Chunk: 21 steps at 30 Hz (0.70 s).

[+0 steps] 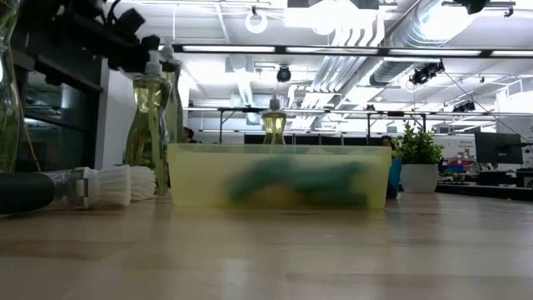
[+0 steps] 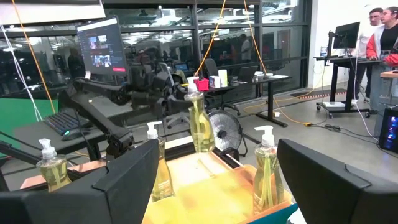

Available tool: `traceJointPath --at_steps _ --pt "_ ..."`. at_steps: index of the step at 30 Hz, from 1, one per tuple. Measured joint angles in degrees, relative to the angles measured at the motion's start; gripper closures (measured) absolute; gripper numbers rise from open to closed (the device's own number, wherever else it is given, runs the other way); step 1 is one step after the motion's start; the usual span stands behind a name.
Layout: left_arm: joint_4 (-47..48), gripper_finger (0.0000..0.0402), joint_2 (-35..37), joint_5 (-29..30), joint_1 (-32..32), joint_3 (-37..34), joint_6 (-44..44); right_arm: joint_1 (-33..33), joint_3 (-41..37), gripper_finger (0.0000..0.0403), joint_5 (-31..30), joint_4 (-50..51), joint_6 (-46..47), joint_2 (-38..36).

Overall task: Pick & Place Kitchen Sink Supplies
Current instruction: Put the dish soap into the orange bin

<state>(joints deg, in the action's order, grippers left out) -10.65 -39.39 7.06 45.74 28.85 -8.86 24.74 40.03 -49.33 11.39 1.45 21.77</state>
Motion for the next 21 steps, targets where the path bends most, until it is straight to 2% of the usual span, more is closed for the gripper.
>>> traceJointPath --at_steps 6,13,21 --pt "2.8 0.0154 -3.4 -3.1 0.0 7.8 0.0 0.0 0.0 0.0082 0.0 0.0 0.0 0.0" --pt "4.1 0.0154 -11.7 -9.2 -0.1 16.8 0.1 0.0 0.0 0.0082 0.0 0.0 0.0 0.0" --pt "4.8 0.0154 -21.0 -11.2 -5.6 25.3 -0.1 0.0 0.0 0.0082 0.0 0.0 0.0 0.0"
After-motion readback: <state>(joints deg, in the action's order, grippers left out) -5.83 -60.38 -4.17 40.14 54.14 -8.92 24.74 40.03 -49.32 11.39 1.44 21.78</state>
